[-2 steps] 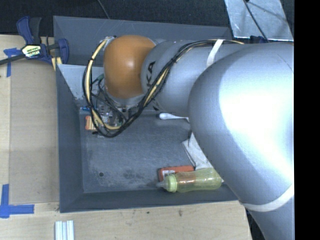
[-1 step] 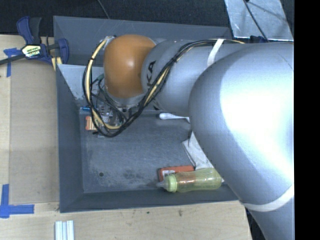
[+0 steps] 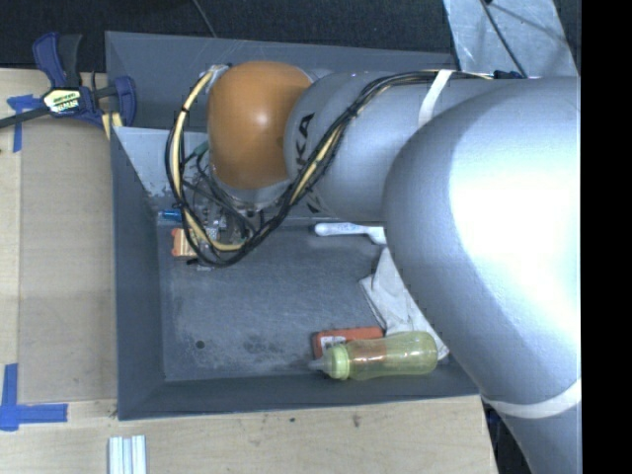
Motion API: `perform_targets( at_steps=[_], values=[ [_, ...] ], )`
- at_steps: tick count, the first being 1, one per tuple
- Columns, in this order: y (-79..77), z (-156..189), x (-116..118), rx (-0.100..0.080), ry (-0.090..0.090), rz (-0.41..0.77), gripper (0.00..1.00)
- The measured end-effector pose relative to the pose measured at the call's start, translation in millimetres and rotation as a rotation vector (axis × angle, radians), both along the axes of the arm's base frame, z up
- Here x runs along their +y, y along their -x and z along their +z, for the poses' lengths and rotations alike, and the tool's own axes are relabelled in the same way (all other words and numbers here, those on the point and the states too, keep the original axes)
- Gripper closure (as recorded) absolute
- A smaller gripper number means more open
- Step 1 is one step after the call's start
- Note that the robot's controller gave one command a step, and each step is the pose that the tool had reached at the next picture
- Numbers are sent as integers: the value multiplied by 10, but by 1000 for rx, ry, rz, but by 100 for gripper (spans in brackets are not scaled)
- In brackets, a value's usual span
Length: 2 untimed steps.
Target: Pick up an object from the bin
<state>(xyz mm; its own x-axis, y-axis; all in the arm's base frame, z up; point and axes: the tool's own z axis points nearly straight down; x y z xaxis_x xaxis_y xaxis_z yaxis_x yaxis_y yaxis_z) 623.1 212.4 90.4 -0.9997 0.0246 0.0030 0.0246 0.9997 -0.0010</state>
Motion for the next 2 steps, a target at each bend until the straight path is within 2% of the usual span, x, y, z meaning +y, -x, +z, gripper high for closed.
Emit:
perform_targets(
  at_steps=[2],
  values=[
    [-10,384,-2,-4,-1,-5,100]
  ],
)
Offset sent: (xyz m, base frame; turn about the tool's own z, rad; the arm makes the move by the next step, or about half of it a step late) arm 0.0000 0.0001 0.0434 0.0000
